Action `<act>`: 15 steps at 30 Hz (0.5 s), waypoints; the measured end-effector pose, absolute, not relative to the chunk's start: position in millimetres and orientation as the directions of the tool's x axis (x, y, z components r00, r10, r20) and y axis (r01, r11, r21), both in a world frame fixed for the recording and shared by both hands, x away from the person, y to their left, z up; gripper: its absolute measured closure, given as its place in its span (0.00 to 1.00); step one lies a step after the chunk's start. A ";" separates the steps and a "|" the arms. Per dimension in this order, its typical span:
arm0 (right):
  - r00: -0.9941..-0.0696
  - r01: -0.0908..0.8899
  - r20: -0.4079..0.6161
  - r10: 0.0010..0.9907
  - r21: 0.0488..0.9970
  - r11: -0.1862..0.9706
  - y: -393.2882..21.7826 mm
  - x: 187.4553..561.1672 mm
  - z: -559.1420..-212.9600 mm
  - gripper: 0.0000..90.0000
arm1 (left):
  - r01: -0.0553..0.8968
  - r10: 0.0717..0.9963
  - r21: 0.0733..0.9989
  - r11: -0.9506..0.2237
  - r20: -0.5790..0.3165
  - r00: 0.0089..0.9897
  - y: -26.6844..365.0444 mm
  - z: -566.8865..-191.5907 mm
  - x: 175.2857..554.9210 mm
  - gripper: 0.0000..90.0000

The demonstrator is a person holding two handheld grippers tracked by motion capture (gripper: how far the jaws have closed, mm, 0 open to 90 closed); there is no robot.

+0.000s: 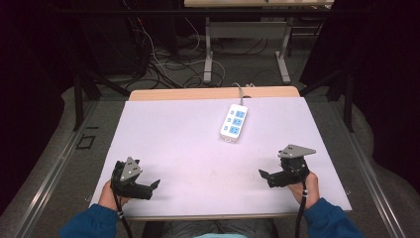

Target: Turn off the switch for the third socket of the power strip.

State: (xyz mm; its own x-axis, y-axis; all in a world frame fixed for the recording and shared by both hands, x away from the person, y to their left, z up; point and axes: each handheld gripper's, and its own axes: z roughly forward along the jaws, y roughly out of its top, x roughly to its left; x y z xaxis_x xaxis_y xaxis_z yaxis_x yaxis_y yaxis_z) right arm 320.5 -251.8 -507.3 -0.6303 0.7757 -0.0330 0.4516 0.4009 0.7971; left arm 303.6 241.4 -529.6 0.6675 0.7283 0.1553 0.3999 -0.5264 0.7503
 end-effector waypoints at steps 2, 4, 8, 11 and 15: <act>-0.623 0.445 -0.040 0.781 0.804 0.395 -253.6 317.0 -510.0 0.00 | 0.393 0.725 0.747 -0.537 0.170 0.668 242.0 -529.1 304.1 0.01; -0.617 0.448 -0.043 0.786 0.802 0.395 -255.5 312.4 -511.4 0.00 | 0.401 0.729 0.750 -0.526 0.155 0.667 241.3 -529.6 303.5 0.01; -0.611 0.444 -0.041 0.791 0.809 0.386 -259.2 303.7 -512.4 0.00 | 0.397 0.726 0.748 -0.532 0.161 0.669 241.7 -529.6 303.9 0.01; -0.608 0.441 -0.056 0.792 0.806 0.395 -261.2 299.0 -513.5 0.00 | 0.397 0.726 0.747 -0.533 0.163 0.668 241.7 -529.6 303.9 0.01; -0.605 0.440 -0.053 0.794 0.809 0.390 -262.4 295.6 -514.7 0.00 | 0.400 0.729 0.750 -0.527 0.157 0.666 241.2 -530.0 303.7 0.01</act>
State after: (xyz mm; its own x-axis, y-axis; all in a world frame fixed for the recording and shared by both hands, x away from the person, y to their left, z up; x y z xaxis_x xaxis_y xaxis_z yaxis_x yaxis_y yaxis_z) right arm 295.6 -262.4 -514.7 -0.6049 0.7945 -0.0533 0.4404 0.3896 0.8088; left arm 303.7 241.2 -530.0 0.6665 0.7288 0.1569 0.3996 -0.5269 0.7501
